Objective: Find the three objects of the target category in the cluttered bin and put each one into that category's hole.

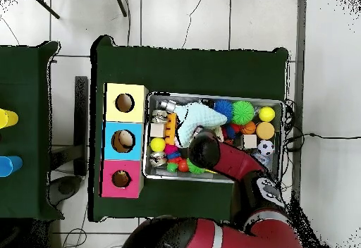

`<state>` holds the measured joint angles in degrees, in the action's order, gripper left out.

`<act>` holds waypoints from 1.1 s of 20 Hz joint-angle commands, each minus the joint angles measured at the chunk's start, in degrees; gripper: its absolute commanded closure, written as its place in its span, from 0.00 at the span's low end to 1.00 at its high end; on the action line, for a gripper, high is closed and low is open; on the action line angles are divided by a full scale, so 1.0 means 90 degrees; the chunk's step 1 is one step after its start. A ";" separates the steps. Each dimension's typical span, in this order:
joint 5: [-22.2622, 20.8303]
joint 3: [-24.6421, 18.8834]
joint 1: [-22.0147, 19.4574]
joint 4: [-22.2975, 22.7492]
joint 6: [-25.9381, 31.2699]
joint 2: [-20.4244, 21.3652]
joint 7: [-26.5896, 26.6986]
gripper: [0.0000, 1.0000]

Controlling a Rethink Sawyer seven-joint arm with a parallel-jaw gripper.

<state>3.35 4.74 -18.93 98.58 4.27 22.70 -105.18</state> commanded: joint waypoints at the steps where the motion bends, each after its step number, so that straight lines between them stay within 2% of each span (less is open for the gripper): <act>1: 0.0443 -0.2091 0.0489 0.0446 -0.0816 -0.1521 -0.1767 1.00; 3: 0.0215 -0.1824 0.0516 0.0410 -0.0581 -0.1455 -0.1405 1.00; 8: -0.0539 -0.0661 0.0798 0.0107 0.0405 -0.1160 -0.0234 1.00; 12: -0.1141 -0.0280 0.0588 0.0003 0.0614 -0.1016 0.0320 1.00; 15: -0.1492 -0.0262 0.0509 0.0019 0.0169 -0.1024 0.0210 1.00; 17: -0.1508 -0.0100 0.0666 -0.0120 0.0271 -0.1088 0.0053 1.00; 22: -0.1543 -0.0091 0.0684 -0.0248 0.0105 -0.1176 -0.0269 1.00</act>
<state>-7.06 11.99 -15.39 97.29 3.41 20.87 -105.33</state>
